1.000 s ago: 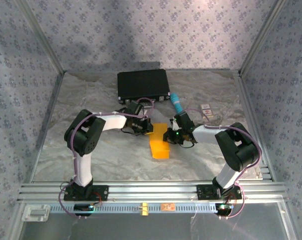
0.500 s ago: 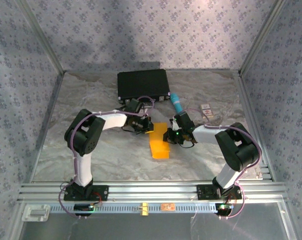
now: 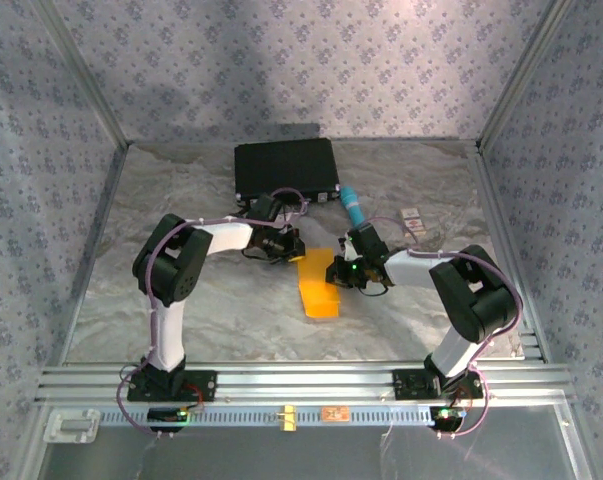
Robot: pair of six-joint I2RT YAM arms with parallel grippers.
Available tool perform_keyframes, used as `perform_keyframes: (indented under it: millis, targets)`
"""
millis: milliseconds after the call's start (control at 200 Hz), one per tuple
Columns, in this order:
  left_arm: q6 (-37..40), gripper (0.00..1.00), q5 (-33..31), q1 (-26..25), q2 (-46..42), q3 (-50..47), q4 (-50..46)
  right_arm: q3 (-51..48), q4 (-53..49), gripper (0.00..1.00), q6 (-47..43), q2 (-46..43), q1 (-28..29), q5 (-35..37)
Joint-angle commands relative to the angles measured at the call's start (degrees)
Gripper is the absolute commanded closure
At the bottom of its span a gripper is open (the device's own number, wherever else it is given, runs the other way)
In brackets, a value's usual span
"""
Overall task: Fold a paper plane with a square sheet of paper (pick it up from the middle)
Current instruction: First fold the square sheet of paper in half at the center of the table.
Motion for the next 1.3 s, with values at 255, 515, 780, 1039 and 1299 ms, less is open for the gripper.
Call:
perform_keyframes:
  millis: [255,515,780,1039,1299]
  targets:
    - [1.68,1.0,-0.94,0.15,-1.43,2.5,-3.12,-1.67,-7.37,1.0,-1.35,0.46,-0.85,3.09]
    - [0.22,1.0,-3.51,1.67,1.53,0.15,-0.76,-1.91,-6.8,1.0,-1.37,0.7,-0.8,2.71]
    - [-4.83,1.0,-8.4,2.96,-0.25,-1.72,0.54,-2.03,-6.86,1.0,-1.37,0.73,-0.82,2.34]
    - [-6.6,1.0,-9.75,3.63,-1.18,-1.19,1.86,-2.45,-6.5,1.0,-1.39,0.84,-0.82,1.92]
    - [-6.47,1.0,-11.17,3.62,-1.82,-1.26,-0.93,-2.52,-6.31,1.0,-1.37,0.57,-0.88,1.94]
